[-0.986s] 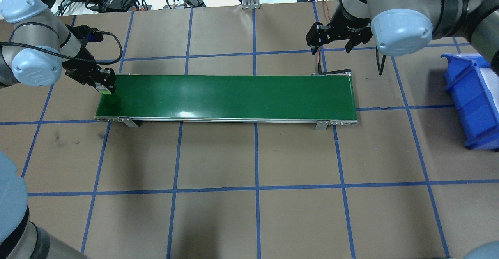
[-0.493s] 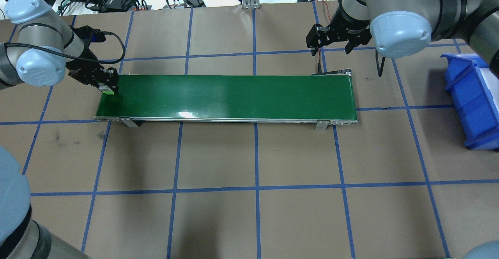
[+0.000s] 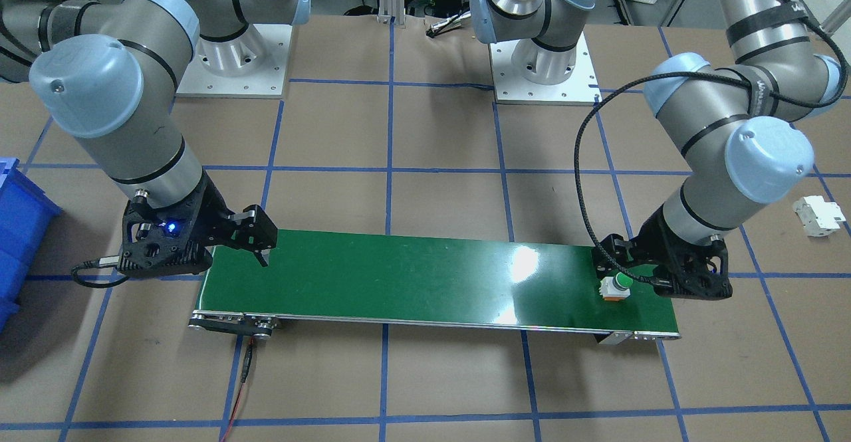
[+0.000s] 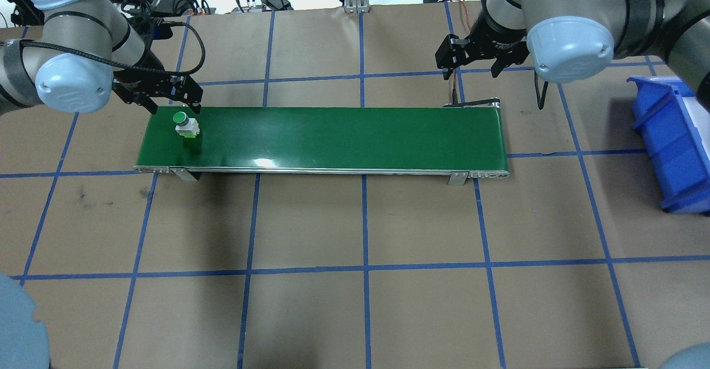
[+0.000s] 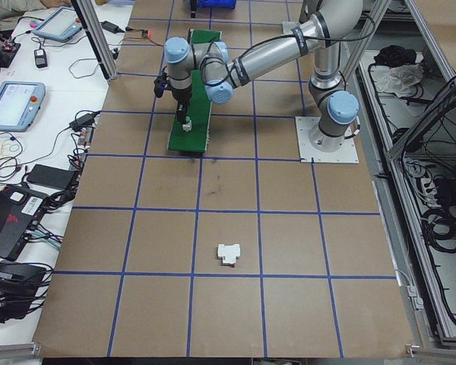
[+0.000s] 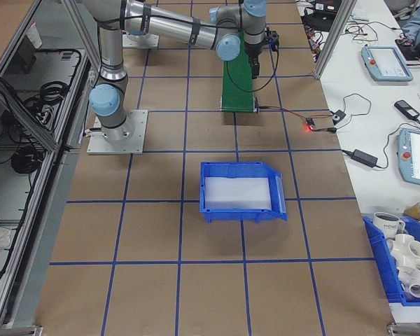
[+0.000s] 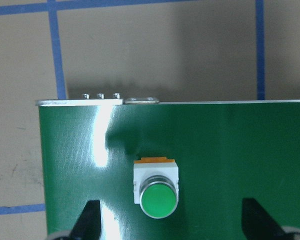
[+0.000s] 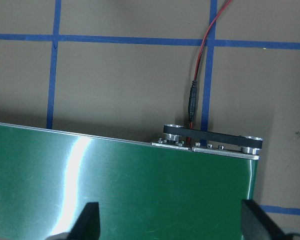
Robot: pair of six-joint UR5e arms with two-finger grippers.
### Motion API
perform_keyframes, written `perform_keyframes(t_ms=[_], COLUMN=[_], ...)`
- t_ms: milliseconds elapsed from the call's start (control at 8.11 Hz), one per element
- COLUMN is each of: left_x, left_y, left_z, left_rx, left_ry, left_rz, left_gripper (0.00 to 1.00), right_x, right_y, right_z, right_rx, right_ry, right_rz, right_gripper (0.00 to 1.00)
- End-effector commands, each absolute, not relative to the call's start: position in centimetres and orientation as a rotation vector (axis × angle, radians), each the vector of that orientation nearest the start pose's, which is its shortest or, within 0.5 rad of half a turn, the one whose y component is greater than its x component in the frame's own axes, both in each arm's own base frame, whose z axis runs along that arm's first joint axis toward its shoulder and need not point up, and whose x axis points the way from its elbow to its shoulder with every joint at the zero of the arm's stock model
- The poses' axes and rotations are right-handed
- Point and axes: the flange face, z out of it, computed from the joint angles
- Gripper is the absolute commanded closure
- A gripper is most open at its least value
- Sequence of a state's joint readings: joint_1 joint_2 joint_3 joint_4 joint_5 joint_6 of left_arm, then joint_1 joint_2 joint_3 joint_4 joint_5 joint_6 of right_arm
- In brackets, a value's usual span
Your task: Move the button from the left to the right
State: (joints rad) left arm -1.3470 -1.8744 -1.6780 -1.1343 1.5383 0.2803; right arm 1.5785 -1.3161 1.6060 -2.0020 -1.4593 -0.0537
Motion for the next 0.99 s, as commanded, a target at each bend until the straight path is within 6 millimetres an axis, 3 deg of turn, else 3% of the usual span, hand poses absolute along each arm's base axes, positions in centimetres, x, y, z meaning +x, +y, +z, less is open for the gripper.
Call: perform_keyframes(t_ms=[0,123,247,493,616,863], left_x=[-3.7,-3.5,-3.3,0.2,0.9,1.6], left_y=[-55.8,-54.2,-53.7,-53.2,-52.8,-52.8], left_z=[38.2,39.2,40.8,42.8,43.8,44.0], left_rx=[0.041,0.027,0.017,-0.072,-0.088,-0.105], left_ry=[3.189,3.196,3.191,3.178,3.17,3.168], left_rz=[0.029,0.133,0.106,0.127,0.096,0.091], left_gripper=[0.0,0.0,0.0,0.0,0.0,0.0], right_x=[15.0,15.7,16.1,16.6,17.1,17.4], right_y=[-59.5,-59.6,-59.9,-60.7,-61.2,-61.3], right_z=[37.7,37.4,37.3,35.7,34.6,33.6], right_rx=[-0.11,-0.114,-0.105,-0.103,-0.103,-0.007], right_ry=[3.02,2.948,2.911,2.864,2.804,2.799], right_rz=[-0.218,-0.206,-0.227,-0.216,-0.185,-0.158], right_gripper=[0.0,0.0,0.0,0.0,0.0,0.0])
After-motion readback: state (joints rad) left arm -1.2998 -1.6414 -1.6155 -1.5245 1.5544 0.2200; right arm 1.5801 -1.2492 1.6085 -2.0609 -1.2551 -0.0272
